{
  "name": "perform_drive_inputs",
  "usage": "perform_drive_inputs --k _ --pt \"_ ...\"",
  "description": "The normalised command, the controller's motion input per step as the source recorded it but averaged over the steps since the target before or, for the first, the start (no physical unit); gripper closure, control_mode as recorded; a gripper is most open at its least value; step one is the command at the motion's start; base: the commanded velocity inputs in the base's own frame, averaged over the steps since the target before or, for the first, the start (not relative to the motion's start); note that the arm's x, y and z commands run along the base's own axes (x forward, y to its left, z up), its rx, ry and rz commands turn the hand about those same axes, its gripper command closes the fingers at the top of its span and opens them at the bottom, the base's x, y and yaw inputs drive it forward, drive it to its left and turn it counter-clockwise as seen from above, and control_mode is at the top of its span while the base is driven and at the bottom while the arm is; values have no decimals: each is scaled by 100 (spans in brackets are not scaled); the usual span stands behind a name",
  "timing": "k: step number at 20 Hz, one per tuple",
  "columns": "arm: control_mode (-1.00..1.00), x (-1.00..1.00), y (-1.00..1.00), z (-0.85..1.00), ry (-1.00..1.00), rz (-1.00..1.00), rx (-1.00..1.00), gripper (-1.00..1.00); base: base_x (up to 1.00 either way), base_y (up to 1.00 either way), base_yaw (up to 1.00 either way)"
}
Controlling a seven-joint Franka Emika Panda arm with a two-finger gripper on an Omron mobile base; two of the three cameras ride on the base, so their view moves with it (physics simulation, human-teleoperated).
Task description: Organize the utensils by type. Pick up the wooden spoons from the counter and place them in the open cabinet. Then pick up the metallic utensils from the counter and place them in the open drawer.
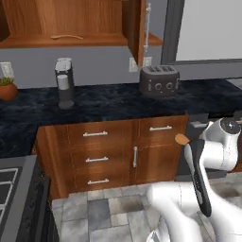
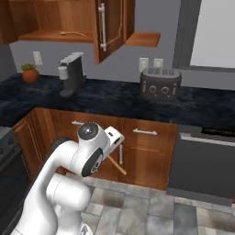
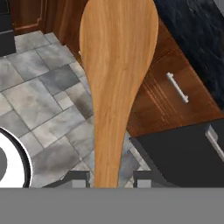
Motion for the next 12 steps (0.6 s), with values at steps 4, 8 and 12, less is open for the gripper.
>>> perform_drive_inputs --k 4,8,12 --pt "100 0 0 0 0 0 0 100 17 89 27" --pt "100 0 0 0 0 0 0 100 25 100 10" --pt "100 0 0 0 0 0 0 100 80 45 24"
